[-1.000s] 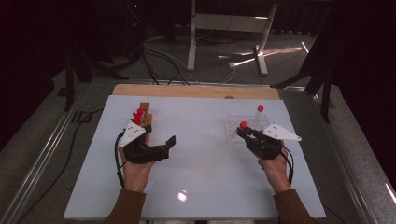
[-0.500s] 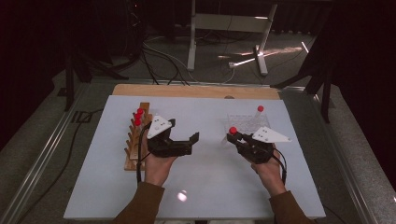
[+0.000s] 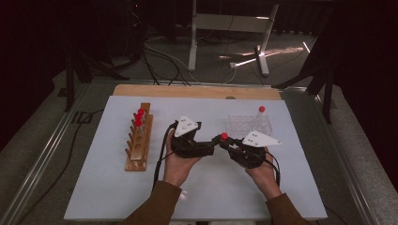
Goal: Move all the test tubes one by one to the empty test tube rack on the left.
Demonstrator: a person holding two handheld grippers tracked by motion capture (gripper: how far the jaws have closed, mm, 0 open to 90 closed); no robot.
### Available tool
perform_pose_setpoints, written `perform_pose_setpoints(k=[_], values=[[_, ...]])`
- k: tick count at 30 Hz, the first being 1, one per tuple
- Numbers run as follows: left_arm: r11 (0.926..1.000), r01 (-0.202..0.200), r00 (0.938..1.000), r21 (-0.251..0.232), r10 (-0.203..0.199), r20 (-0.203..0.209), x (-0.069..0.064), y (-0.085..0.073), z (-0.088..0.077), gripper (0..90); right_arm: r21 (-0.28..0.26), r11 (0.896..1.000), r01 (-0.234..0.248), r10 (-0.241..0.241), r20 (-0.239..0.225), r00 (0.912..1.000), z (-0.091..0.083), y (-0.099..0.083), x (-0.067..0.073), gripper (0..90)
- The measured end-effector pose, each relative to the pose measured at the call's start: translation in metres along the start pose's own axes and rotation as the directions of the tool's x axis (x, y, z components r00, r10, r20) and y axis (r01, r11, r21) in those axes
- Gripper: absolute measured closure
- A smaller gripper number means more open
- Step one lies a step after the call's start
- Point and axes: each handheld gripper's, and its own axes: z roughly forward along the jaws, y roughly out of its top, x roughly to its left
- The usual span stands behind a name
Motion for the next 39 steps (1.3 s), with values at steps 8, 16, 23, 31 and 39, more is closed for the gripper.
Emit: perform_pose_setpoints(k=[8, 16, 23, 31, 39], values=[[0.9966, -0.055, 0.9966, 0.061, 0.051, 0.065, -0.011, -0.002, 0.015, 49.2, 0.01, 1.0, 0.003, -0.002, -0.019, 0.9998, 0.002, 0.0, 0.004, 73.7], [0.9948, -0.07, 0.9952, 0.075, 0.064, 0.073, -0.013, -0.004, 0.019, 69.1, 0.008, 1.0, 0.008, -0.007, -0.023, 0.9997, 0.003, -0.001, 0.004, 73.7], [0.9948, -0.073, 0.9961, 0.071, 0.069, 0.056, -0.013, -0.003, 0.018, 70.6, 0.007, 1.0, 0.002, -0.002, -0.022, 0.9997, 0.003, -0.001, 0.003, 70.1], [0.9961, -0.063, 0.9973, 0.062, 0.06, 0.042, -0.012, -0.002, 0.017, 71.0, -0.012, 1.0, -0.011, 0.011, -0.042, 0.9991, -0.001, -0.001, -0.002, 52.3], [0.9974, -0.053, 0.9982, 0.05, 0.051, 0.033, -0.009, 0.0, 0.014, 71.1, -0.02, 0.998, -0.051, 0.05, -0.052, 0.9974, -0.005, -0.001, -0.009, 26.7]])
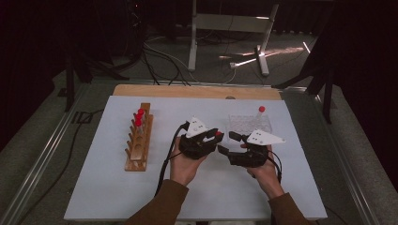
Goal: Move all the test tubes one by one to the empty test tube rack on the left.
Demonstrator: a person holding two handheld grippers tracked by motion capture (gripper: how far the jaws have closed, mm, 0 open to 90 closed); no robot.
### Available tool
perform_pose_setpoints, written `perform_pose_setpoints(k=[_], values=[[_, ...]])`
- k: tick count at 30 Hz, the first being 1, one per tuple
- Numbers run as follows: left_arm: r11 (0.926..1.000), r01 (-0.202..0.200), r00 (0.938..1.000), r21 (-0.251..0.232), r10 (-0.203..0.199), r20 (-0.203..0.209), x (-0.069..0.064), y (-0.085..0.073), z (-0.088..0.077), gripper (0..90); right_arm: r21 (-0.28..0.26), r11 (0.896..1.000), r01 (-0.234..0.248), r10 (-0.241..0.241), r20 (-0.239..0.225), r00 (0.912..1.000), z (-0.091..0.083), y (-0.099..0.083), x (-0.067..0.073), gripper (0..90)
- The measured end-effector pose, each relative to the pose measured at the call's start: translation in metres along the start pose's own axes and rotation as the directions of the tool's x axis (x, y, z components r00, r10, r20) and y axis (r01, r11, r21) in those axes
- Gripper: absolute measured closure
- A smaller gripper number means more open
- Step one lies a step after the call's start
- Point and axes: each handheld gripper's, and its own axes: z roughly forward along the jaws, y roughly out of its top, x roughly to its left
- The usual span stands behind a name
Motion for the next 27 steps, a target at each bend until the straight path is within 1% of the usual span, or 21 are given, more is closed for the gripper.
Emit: perform_pose_setpoints(k=[2, 4, 6, 7, 10, 18, 27], values=[[1.0, 0.001, 1.0, -0.003, -0.001, -0.002, 0.001, 0.001, -0.001, 71.1, 0.003, 1.0, -0.018, 0.018, -0.008, 0.9998, 0.0, 0.0, -0.002, 19.8], [1.0, 0.003, 1.0, -0.009, -0.003, -0.007, 0.002, 0.001, -0.003, 71.1, 0.006, 1.0, -0.024, 0.024, -0.004, 0.9997, -0.001, 0.0, -0.003, 14.1], [0.9998, 0.009, 0.9999, -0.017, -0.009, -0.013, 0.004, 0.002, -0.005, 71.1, -0.002, 1.0, -0.026, 0.026, 0.002, 0.9997, -0.003, 0.0, -0.005, 12.1], [0.9998, 0.01, 0.9998, -0.018, -0.01, -0.016, 0.005, 0.002, -0.007, 71.1, -0.01, 1.0, -0.024, 0.024, 0.009, 0.9997, -0.004, 0.001, -0.005, 8.7], [0.9996, 0.014, 0.9997, -0.025, -0.014, -0.02, 0.007, 0.003, -0.01, 71.1, -0.022, 0.999, -0.025, 0.026, 0.024, 0.9994, -0.007, 0.001, -0.008, 2.8], [0.9987, 0.027, 0.9989, -0.043, -0.029, -0.037, 0.013, 0.007, -0.019, 71.1, -0.04, 0.998, -0.043, 0.045, 0.054, 0.9975, -0.014, 0.001, -0.015, 0.0], [0.9978, 0.033, 0.9973, -0.058, -0.037, -0.064, 0.022, 0.009, -0.031, 71.1, -0.06, 0.997, -0.057, 0.062, 0.07, 0.9957, -0.021, 0.002, -0.021, 0.0]])
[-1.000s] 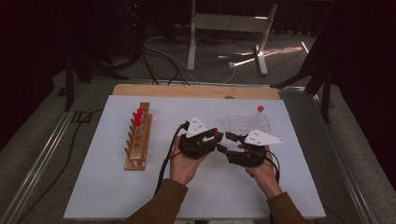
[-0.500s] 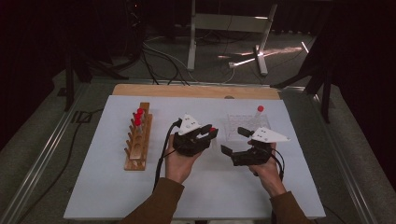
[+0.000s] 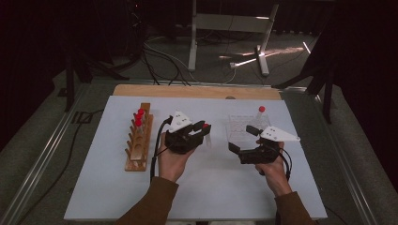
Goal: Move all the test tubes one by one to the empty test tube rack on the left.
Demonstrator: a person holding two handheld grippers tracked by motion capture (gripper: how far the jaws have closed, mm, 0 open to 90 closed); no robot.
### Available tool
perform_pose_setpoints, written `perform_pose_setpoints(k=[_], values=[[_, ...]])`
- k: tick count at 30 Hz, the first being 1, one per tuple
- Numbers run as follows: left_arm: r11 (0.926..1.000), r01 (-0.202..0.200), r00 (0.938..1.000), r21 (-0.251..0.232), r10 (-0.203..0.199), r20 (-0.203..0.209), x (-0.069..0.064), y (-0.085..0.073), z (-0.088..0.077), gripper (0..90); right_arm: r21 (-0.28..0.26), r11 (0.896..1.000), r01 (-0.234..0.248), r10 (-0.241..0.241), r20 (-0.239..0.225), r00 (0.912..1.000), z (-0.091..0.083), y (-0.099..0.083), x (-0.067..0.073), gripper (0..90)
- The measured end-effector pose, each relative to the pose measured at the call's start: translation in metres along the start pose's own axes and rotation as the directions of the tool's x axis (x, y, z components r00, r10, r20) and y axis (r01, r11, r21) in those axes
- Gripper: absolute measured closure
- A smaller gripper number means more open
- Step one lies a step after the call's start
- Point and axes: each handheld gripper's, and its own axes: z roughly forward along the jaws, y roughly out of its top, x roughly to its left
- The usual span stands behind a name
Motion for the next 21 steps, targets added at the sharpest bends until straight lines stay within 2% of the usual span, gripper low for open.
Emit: perform_pose_setpoints(k=[9, 21], values=[[0.9997, 0.015, 0.9991, -0.02, -0.016, -0.039, 0.014, 0.003, -0.016, 71.1, -0.015, 1.0, -0.013, 0.014, 0.021, 0.9997, -0.005, 0.001, -0.006, 0.0], [0.9996, 0.017, 0.9954, -0.023, -0.019, -0.093, 0.033, 0.006, -0.036, 71.1, -0.024, 0.999, -0.031, 0.032, 0.039, 0.9988, -0.01, 0.0, -0.013, 0.0]])
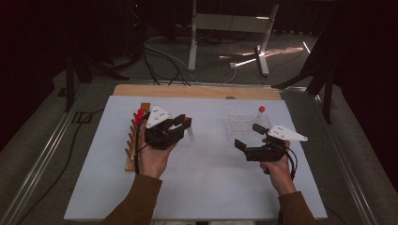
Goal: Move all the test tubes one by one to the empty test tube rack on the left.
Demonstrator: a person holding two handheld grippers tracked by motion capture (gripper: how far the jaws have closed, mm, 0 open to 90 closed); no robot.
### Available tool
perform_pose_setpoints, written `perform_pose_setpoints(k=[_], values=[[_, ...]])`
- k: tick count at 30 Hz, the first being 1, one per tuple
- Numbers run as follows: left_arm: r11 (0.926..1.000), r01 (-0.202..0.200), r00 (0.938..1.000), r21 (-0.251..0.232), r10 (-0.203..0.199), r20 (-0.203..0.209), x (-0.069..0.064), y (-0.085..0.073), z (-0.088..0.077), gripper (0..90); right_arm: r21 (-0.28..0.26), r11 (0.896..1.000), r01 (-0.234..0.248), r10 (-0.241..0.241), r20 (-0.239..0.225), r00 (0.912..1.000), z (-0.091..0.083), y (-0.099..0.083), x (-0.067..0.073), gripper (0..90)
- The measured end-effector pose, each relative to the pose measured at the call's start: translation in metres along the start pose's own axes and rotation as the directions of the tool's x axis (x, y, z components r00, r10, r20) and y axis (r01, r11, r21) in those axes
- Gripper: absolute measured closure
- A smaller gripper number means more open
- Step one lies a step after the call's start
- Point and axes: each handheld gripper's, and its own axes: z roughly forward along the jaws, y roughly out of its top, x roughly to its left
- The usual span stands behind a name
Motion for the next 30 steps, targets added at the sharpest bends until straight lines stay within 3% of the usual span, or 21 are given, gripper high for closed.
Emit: perform_pose_setpoints(k=[13, 28, 30], values=[[0.9999, 0.013, 0.9974, -0.004, -0.013, -0.07, 0.029, -0.003, -0.029, 71.1, 0.002, 1.0, -0.005, 0.005, 0.004, 1.0, 0.0, -0.001, -0.001, 0.0], [0.9993, 0.032, 0.9842, -0.021, -0.035, -0.174, 0.06, -0.01, -0.061, 71.0, 0.0, 1.0, -0.001, 0.001, 0.002, 1.0, -0.001, -0.001, -0.001, 0.0], [0.9988, 0.046, 0.9794, -0.017, -0.049, -0.196, 0.067, -0.014, -0.066, 71.1, 0.0, 1.0, -0.005, 0.005, 0.002, 1.0, -0.001, -0.001, -0.001, 0.0]])
